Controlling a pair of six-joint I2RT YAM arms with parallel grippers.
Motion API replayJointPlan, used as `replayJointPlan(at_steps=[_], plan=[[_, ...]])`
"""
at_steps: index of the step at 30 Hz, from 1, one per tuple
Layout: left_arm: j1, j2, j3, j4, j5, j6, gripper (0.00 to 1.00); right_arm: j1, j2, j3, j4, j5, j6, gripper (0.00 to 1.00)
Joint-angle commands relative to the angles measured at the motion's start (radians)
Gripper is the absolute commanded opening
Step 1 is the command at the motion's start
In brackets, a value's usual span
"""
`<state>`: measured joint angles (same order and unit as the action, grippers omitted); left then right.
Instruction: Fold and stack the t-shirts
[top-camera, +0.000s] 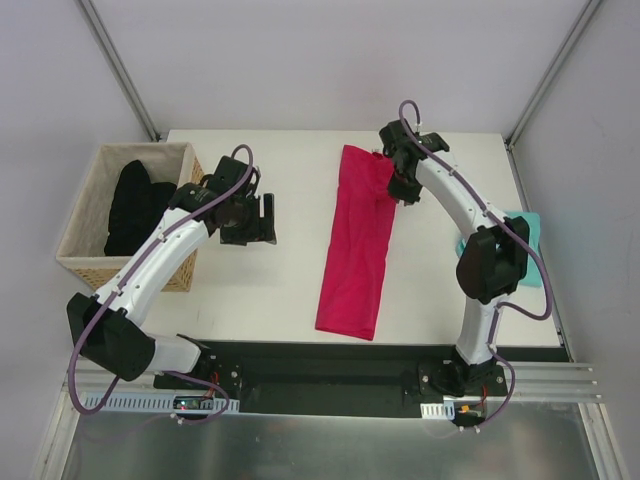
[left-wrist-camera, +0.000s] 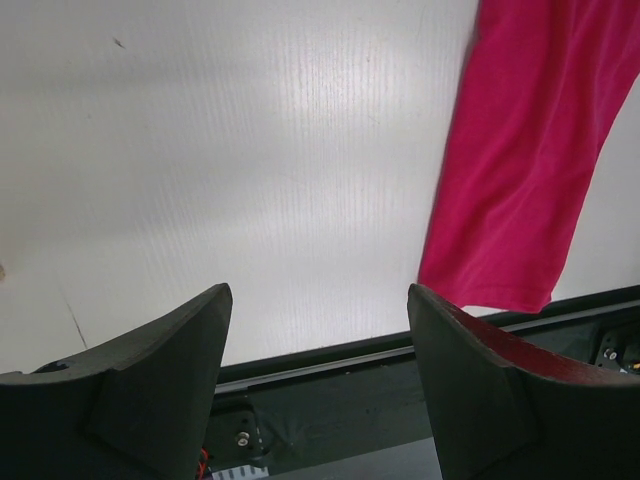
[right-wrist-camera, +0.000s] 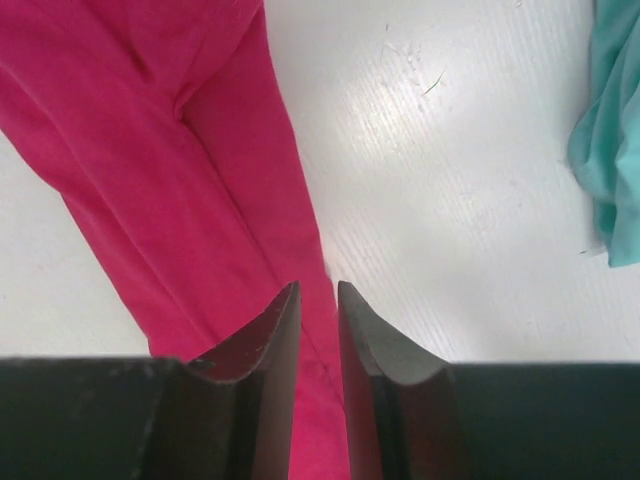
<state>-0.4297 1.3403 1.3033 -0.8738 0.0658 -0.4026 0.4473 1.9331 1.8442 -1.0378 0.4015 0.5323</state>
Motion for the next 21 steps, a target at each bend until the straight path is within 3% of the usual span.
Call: replayJointPlan(at_steps=[1, 6, 11, 14, 21], plan=[[0.009, -0.039, -0.021, -0.027, -0.027, -0.010, 0.71, -0.030, 0.010, 0.049, -0.004, -0.068, -0.112, 0.24], [0.009, -0.035, -0.038, -0.027, -0.020, -0.024, 0.71, -0.027, -0.016, -0.058, -0.001, -0.115, -0.074, 0.21], [0.009, -0.023, -0.044, -0.021, 0.012, -0.028, 0.72, -0.022, -0.167, -0.357, 0.114, -0.116, -0.002, 0.21], [0.009, -0.004, -0.055, -0.011, 0.051, -0.021, 0.71, -0.018, -0.224, -0.443, 0.136, -0.104, 0.021, 0.21], [0.008, 0.026, -0.079, 0.021, 0.101, -0.015, 0.71, 0.025, -0.273, -0.481, 0.124, -0.078, 0.021, 0.24]])
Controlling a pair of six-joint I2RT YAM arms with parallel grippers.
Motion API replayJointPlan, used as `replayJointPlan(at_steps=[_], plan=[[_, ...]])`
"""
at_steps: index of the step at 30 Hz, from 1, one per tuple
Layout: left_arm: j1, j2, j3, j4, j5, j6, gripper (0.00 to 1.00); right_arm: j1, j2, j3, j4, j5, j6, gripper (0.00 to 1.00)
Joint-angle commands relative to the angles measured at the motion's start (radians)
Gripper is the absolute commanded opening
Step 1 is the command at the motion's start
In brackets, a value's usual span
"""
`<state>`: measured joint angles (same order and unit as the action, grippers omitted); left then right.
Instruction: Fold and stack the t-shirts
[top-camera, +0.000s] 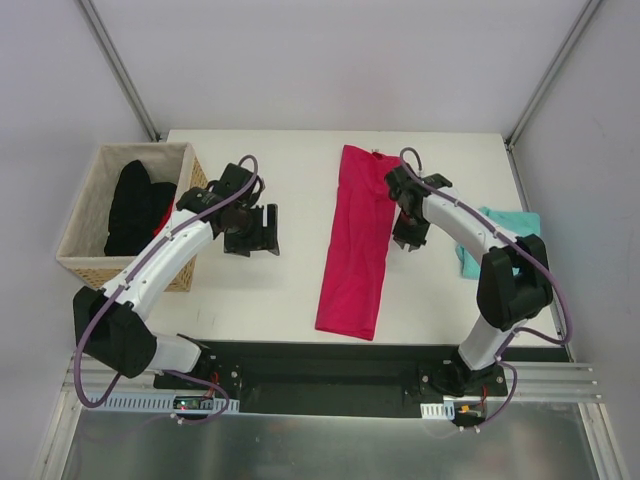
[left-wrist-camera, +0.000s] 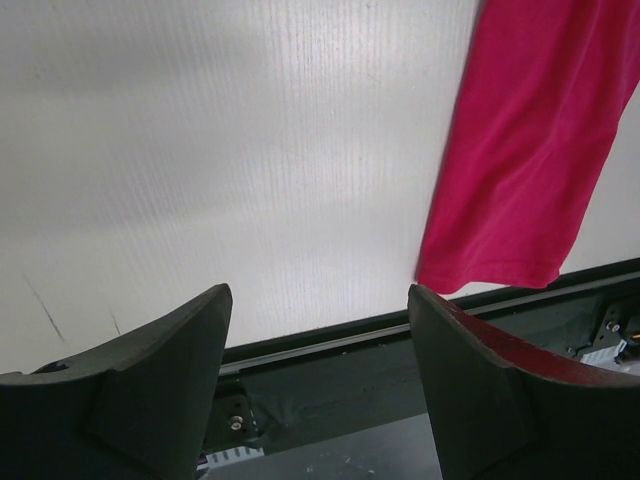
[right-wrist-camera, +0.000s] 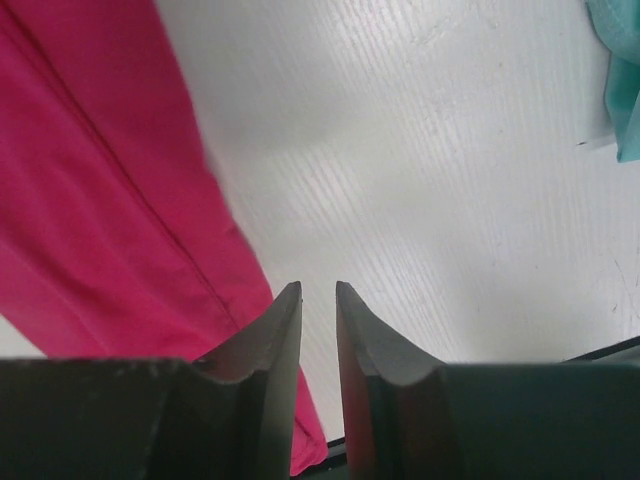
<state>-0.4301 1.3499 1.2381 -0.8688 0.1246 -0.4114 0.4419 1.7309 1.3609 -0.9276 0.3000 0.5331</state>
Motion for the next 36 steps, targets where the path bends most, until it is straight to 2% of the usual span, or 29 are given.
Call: replayJointPlan(at_steps=[1, 3, 6, 9, 21, 27, 36], plan=[[0.008, 0.018, -0.017, 0.020, 0.055, -0.006, 0.71, 0.047, -0.073, 0.006, 0.009, 0.024, 0.018, 0.24], [0.008, 0.032, -0.023, 0.030, 0.070, -0.004, 0.71, 0.072, -0.074, 0.017, -0.011, 0.039, 0.018, 0.26], [0.004, 0.044, -0.040, 0.045, 0.086, -0.004, 0.71, 0.135, -0.071, 0.033, -0.062, 0.105, 0.030, 0.39], [-0.002, 0.049, -0.064, 0.059, 0.099, -0.001, 0.71, 0.190, -0.074, 0.026, -0.097, 0.169, 0.071, 0.47], [-0.087, 0.113, -0.114, 0.100, 0.136, 0.008, 0.61, 0.279, -0.189, -0.198, -0.120, 0.160, 0.304, 0.47], [-0.148, 0.126, -0.126, 0.100, 0.135, 0.003, 0.59, 0.354, -0.214, -0.235, -0.142, 0.143, 0.404, 0.47], [-0.185, 0.112, -0.198, 0.117, 0.121, -0.023, 0.59, 0.491, -0.166, -0.235, -0.203, 0.113, 0.553, 0.44]])
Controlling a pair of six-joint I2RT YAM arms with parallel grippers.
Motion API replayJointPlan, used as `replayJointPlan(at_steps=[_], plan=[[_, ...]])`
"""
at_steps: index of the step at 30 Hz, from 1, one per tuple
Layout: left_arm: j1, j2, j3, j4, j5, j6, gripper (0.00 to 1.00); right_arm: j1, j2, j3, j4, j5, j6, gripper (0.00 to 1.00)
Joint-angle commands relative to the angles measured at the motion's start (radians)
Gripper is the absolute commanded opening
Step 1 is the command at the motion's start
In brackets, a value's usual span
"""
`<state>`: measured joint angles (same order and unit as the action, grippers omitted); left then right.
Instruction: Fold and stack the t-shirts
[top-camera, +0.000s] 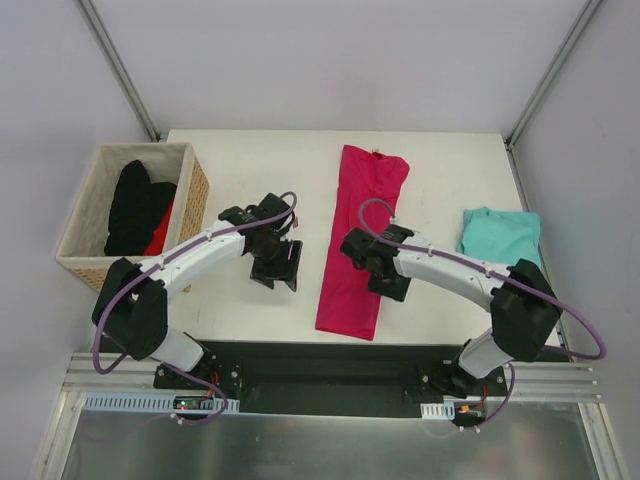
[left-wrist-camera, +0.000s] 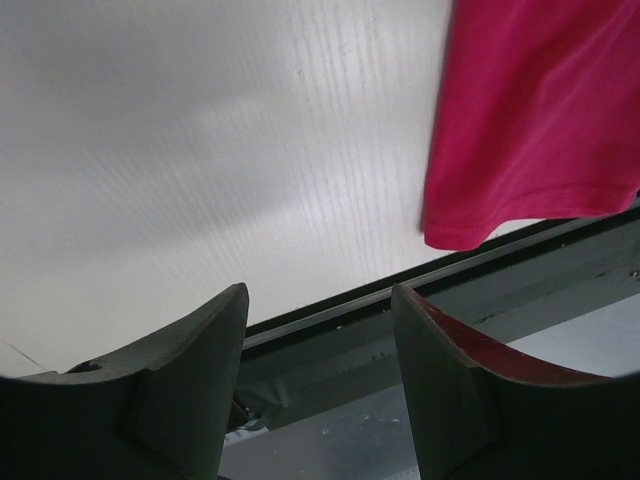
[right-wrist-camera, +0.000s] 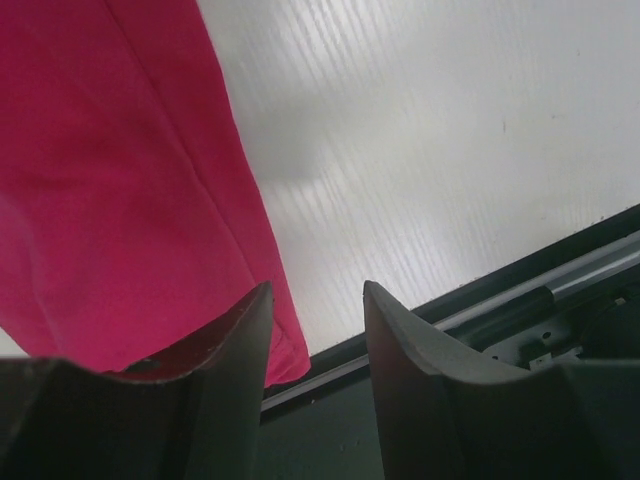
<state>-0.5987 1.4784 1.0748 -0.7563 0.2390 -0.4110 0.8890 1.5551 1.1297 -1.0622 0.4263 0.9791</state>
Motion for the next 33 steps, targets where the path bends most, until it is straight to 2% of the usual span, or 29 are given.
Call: replayJointPlan(at_steps=[1, 10, 21, 33], plan=[[-0.019, -0.020, -0.042, 0.011, 0.006, -0.025, 0.59, 0.068, 0.013, -0.007, -0.070, -0.015, 0.118, 0.44], [-0.032, 0.009, -0.090, 0.058, 0.029, -0.026, 0.59, 0.180, 0.023, -0.074, -0.094, -0.037, 0.245, 0.45], [-0.096, 0.099, -0.033, 0.078, 0.031, -0.035, 0.59, 0.317, 0.037, -0.107, -0.108, -0.021, 0.369, 0.45], [-0.112, 0.125, -0.015, 0.084, 0.025, -0.032, 0.58, 0.350, 0.068, -0.056, -0.142, 0.011, 0.408, 0.45]])
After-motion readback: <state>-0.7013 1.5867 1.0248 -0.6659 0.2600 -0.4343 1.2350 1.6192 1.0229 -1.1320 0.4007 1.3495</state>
